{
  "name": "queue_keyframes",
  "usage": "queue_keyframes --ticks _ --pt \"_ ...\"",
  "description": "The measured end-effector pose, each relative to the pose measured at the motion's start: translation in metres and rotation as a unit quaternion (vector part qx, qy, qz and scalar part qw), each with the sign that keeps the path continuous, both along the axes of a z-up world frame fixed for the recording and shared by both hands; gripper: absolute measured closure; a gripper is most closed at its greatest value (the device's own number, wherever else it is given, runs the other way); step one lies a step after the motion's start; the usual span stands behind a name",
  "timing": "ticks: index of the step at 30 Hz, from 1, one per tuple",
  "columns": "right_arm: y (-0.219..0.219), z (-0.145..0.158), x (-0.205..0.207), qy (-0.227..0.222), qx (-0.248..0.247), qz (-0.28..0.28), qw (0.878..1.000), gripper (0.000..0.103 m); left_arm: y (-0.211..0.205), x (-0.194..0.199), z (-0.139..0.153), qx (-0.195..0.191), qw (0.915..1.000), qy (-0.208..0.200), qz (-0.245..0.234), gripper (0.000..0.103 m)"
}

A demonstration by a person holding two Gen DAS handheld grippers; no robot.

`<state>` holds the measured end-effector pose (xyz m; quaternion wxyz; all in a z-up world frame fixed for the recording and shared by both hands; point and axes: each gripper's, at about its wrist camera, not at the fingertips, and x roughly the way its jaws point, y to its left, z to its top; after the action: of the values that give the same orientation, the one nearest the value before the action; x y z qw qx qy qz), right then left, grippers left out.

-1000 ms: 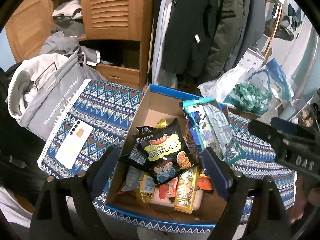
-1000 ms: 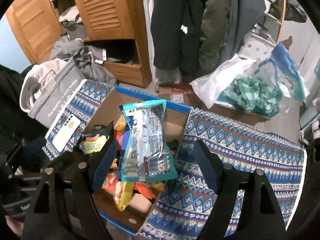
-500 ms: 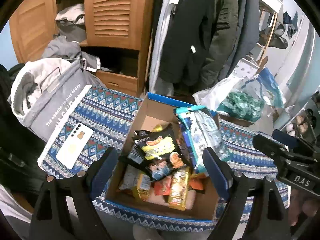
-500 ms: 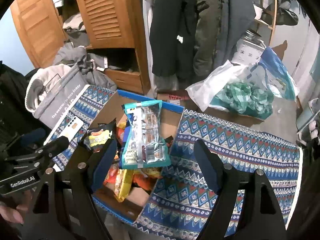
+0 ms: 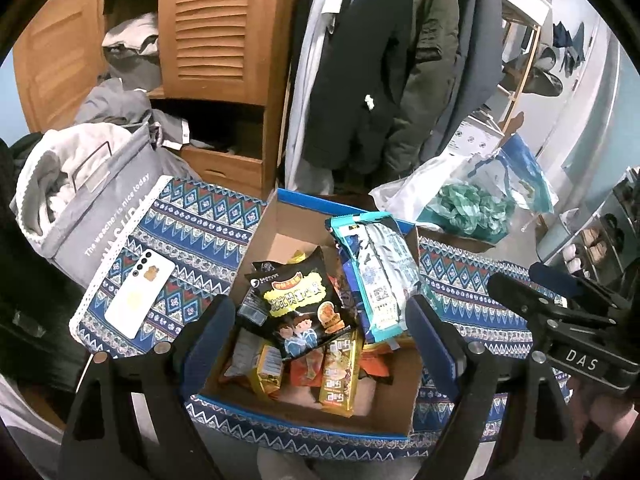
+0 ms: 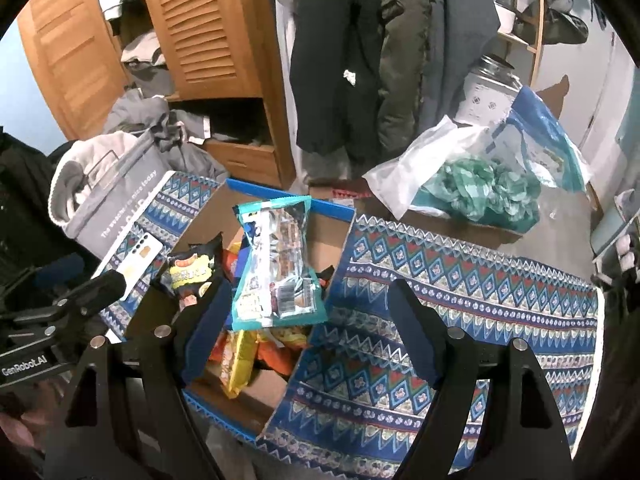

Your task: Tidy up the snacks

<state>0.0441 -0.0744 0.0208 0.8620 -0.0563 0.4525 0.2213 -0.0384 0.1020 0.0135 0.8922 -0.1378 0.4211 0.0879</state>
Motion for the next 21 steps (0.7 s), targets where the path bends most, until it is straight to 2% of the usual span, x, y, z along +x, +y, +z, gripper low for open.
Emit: queue_keyframes --ticks 21 --pt "-0.002 -0.0009 0.0006 0.006 0.004 0.001 1.0 0.023 -0.0032 0.0022 -0.0055 0.007 0.9999 0.008 -0.003 0.014"
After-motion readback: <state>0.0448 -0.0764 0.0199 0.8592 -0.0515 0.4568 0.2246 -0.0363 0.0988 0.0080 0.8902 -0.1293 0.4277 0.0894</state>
